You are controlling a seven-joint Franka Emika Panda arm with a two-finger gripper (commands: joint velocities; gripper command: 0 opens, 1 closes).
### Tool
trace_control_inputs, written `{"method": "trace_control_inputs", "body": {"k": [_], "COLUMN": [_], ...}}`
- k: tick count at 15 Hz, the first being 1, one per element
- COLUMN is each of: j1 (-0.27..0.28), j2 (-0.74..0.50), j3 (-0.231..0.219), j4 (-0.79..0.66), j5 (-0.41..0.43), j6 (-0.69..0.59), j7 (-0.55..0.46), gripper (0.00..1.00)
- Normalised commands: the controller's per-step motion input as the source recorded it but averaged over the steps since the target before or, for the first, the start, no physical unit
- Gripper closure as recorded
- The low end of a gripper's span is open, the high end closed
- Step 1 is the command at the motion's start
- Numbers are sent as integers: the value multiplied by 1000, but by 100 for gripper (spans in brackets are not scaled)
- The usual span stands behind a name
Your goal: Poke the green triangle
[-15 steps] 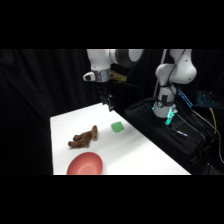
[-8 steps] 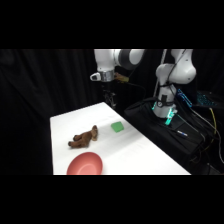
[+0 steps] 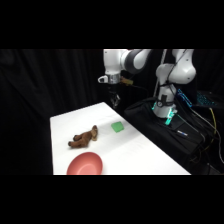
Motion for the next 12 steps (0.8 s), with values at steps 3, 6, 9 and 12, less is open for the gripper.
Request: {"method": "trace_control_inputs", "body": {"k": [3,6,9,12], "j1": [12,10,-43,-143], "j2": [233,367,450,525], "j3": [-40,-32,25,127], "j4": [-145,-13,89,182], "j5": [186,246,264,276], "j6": [505,441,396,345], "j7": [-271,-337,-325,-279], "gripper": [95,96,96,96]}}
